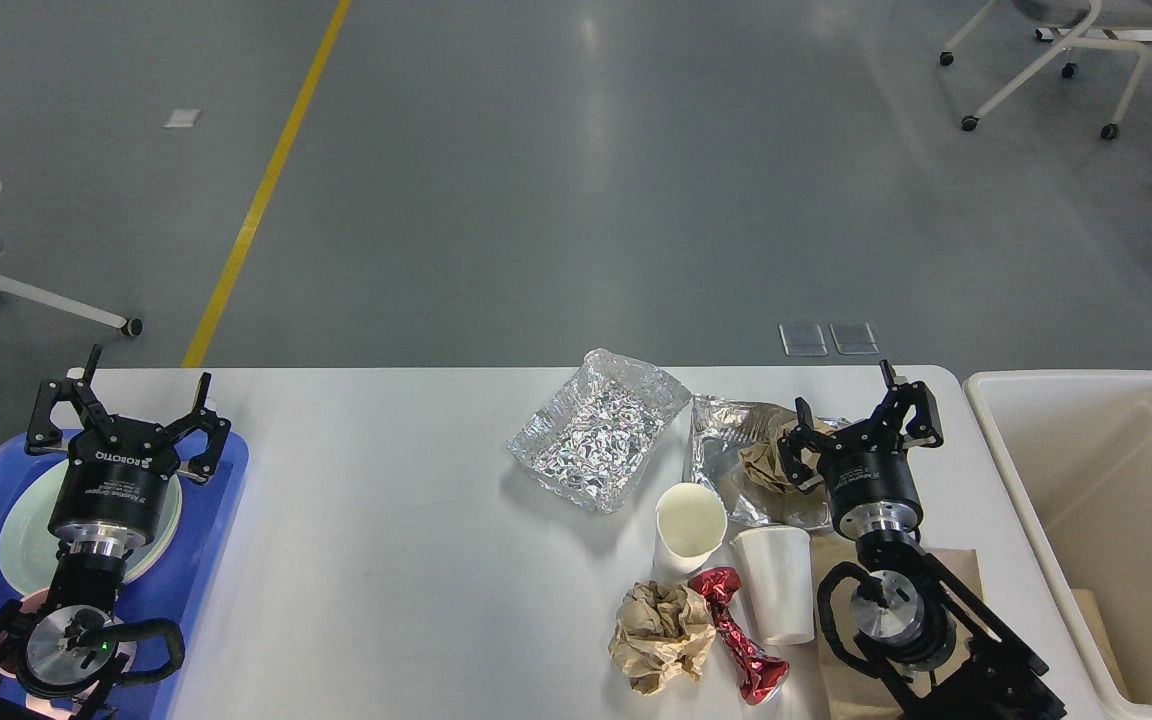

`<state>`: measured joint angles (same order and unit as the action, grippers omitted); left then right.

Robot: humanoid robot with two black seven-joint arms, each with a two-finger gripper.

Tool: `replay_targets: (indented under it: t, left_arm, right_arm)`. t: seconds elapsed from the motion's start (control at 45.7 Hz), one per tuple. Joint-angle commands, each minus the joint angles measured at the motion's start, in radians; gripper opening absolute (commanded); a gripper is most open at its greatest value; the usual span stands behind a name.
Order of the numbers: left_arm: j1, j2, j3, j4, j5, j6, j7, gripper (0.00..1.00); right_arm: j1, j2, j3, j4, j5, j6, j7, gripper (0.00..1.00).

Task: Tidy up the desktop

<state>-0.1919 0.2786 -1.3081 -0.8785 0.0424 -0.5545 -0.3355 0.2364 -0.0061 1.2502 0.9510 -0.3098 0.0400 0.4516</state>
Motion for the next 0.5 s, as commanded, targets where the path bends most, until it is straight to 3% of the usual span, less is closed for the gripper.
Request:
replay_targets:
  t: [0.0,0.482]
  left_arm:
    - [-0.001,0.001,0.0,0.0,-0.001,-0.001,0.0,0.96]
    - [0.0,0.001,0.0,0.0,-0.006,-0.001,0.0,0.96]
  right_arm:
    - [-0.002,0.0,0.0,0.0,0.001,0.0,0.001,1.0]
    - [0.0,0.0,0.0,0.0,0.0,0.0,0.001,1.0]
